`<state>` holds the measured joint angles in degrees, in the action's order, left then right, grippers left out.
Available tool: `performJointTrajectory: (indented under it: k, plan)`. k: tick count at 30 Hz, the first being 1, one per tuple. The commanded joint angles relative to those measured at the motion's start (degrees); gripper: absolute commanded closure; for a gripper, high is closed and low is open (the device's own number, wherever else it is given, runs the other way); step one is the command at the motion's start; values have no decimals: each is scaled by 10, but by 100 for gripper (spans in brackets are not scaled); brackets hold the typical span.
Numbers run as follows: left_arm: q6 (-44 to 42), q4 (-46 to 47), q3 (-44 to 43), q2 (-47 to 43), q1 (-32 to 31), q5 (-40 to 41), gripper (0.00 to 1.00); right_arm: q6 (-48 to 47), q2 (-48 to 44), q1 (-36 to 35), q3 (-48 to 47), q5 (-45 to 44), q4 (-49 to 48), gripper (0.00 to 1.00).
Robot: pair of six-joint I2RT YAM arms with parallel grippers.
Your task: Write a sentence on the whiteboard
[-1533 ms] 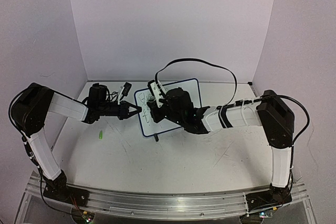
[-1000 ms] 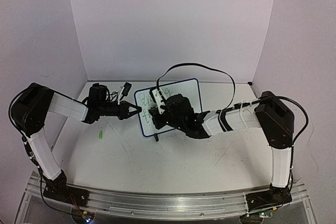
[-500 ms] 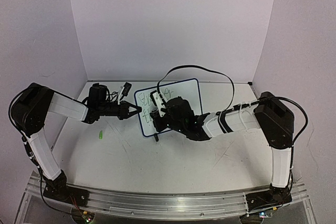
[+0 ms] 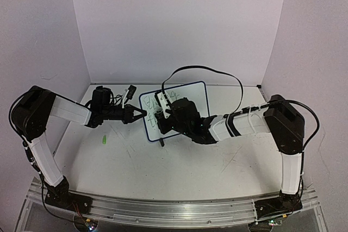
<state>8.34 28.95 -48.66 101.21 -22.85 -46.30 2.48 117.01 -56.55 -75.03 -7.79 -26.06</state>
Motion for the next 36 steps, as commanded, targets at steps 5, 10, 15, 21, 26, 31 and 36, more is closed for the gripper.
performJointTrajectory:
  k: [5,10,15,21,26,31,36]
  plan:
    - [-60,-28,-10,1,5,66,100,-13,-1,7,-22,-54,-21,100]
    - [-60,-29,-10,1,5,66,100,-12,-9,9,-12,-69,-21,100]
    - [-60,-30,-11,1,5,67,100,-11,-18,9,0,-71,-22,100]
    - [-59,-30,-10,1,5,67,100,-3,-20,9,12,-64,-20,100]
    - [-60,-30,-11,1,5,67,100,8,-22,9,26,-55,-15,100]
    - [-59,-30,-12,2,5,65,100,19,-21,9,32,-45,-10,100]
    - [-59,-31,-13,5,4,65,100,27,-24,9,39,-40,-9,100]
